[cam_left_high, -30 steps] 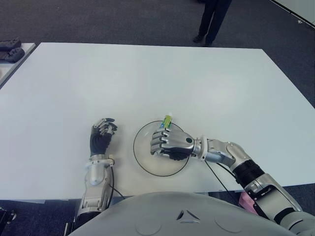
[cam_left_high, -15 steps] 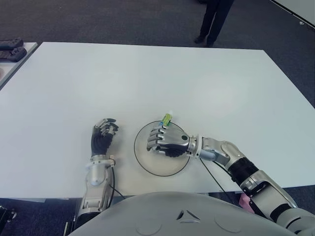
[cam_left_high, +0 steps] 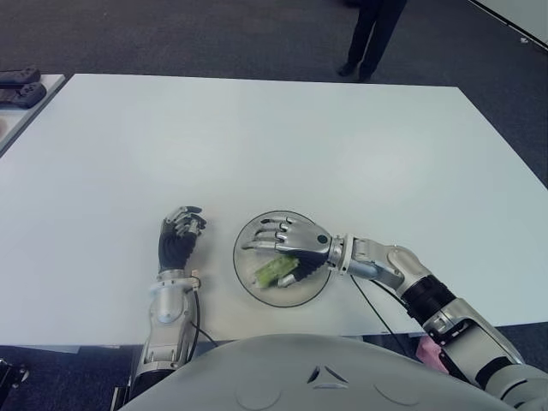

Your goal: Put the toothpaste on the table into the plate.

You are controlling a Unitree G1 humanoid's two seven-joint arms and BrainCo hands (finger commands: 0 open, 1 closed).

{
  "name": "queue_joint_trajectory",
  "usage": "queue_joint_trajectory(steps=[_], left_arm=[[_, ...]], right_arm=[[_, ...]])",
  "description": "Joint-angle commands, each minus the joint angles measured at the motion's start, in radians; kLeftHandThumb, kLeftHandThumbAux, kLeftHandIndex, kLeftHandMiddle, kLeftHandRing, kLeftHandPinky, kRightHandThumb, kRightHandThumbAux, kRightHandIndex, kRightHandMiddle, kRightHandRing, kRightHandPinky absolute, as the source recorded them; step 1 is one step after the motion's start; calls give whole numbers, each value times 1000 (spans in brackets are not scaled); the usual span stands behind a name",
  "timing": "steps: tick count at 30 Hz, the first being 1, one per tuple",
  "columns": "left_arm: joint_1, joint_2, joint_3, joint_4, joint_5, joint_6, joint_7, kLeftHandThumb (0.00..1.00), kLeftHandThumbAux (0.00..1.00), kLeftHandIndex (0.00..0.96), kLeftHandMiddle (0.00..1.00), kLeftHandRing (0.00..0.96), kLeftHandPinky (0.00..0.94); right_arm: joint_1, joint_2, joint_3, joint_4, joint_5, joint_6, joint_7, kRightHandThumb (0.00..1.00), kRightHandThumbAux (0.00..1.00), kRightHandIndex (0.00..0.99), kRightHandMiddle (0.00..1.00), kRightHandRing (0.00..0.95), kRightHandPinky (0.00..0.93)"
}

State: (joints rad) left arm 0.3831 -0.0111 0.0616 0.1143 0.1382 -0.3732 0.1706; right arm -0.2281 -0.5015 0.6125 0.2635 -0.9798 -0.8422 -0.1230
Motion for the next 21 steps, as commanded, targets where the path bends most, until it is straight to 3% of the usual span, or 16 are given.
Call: queue_joint_trajectory(steps=[1,14,21], left_arm=[[5,-1,0,27,6,22,9,707,719,433,573,567,563],[-3,2,2,39,0,20,2,707,719,433,569,563,560],[-4,4,1,36,-4,22,-3,708,718,433,578,568,564]], right_arm=[[14,-30,3,-24,30,16,77,159,252,0,0,0,0],[5,-39,-25,-68,185,24,247,113,232,0,0,0,0],[8,-60,-85,-145,318,23,314,49,276,0,0,0,0]])
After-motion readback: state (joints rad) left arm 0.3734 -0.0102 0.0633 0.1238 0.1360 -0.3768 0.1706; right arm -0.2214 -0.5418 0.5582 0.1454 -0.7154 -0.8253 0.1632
